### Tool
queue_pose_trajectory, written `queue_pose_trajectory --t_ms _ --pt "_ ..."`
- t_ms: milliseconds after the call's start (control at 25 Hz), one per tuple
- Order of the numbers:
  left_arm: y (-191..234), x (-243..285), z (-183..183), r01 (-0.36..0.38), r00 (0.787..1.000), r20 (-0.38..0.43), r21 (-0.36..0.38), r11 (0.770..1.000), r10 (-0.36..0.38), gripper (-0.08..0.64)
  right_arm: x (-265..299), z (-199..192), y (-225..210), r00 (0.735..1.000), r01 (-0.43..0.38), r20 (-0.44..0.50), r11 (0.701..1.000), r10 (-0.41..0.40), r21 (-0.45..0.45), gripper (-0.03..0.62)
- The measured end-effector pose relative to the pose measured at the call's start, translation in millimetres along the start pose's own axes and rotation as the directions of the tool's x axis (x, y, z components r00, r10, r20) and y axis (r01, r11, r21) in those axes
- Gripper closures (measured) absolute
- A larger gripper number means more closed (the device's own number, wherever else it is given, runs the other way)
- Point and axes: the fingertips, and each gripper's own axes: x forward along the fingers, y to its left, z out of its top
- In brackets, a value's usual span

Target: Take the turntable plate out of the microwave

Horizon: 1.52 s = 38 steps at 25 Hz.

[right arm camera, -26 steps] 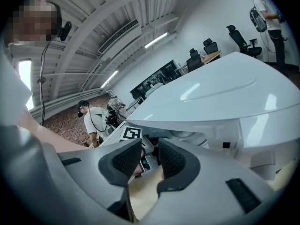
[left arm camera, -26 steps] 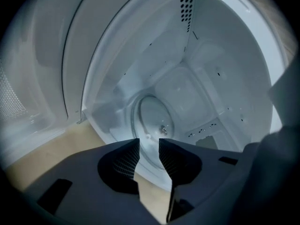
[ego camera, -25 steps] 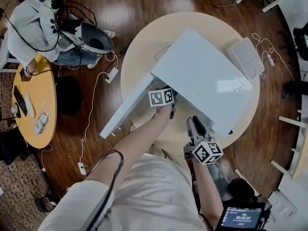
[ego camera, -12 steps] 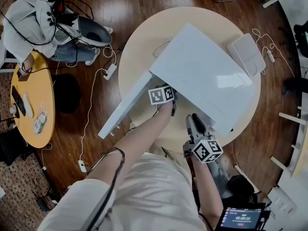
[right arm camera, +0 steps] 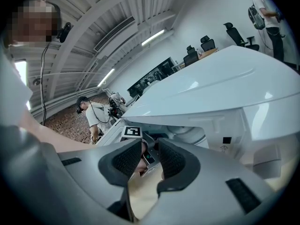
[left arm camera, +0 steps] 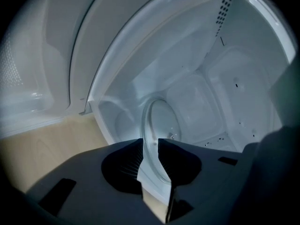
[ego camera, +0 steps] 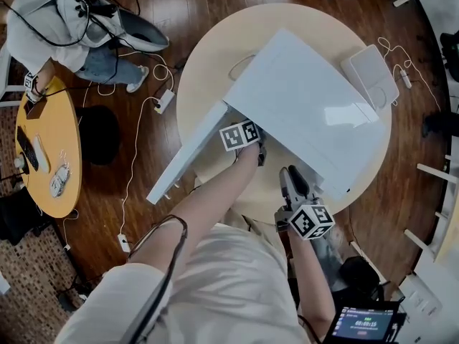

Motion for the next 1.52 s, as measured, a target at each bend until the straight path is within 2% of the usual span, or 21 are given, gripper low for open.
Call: queue_pose_trajectory --t_ms 40,160,480,640,1040,1200,1280,1440,1520 --pt "-0.1 -0.4 1.0 0.016 1.000 0.009 -0.025 1.000 -0.016 0.452 0.2 -0.9 0.0 1.000 0.001 -0.002 1.000 -0.001 0.000 0.494" --pt "3.7 -1.8 2.2 0.041 0.999 0.029 -0.077 0.996 -0.039 0.517 1.4 -1.9 0.4 1.000 0.001 -0.007 1.000 -0.001 -0.002 0.494" --pt "5.4 -0.8 2.9 0.066 0.996 0.062 -0.157 0.985 -0.056 0.525 2.8 -2.5 2.2 1.000 0.002 -0.009 1.000 -0.002 0.008 0.494" --pt "1.7 -1.8 4.5 0.085 0.995 0.062 -0.164 0.983 -0.076 0.528 4.3 -0.8 3.4 1.000 0.002 -0.009 1.000 -0.001 0.014 0.494" --pt "2.5 -8.1 3.5 0.117 0.991 0.084 -0.229 0.966 -0.101 0.532 8.8 -6.7 -4.1 0.999 0.040 0.024 0.991 -0.043 0.126 0.494" --pt "5.0 -12.6 0.4 0.136 0.989 0.088 -0.255 0.957 -0.117 0.533 14.9 -13.2 -18.4 0.993 0.073 0.072 0.965 -0.094 0.250 0.494" --pt "4.9 -14.5 -1.9 0.153 0.987 0.088 -0.270 0.951 -0.133 0.534 20.1 -17.5 -25.5 0.989 0.080 0.094 0.943 -0.116 0.323 0.494" --pt "3.3 -17.2 -6.2 0.182 0.983 0.090 -0.300 0.936 -0.162 0.535 32.6 -29.0 -37.1 0.981 0.095 0.118 0.907 -0.156 0.411 0.494" --pt "2.2 -17.9 -7.5 0.191 0.981 0.090 -0.309 0.932 -0.172 0.535 38.4 -33.9 -44.3 0.974 0.094 0.137 0.876 -0.178 0.472 0.494"
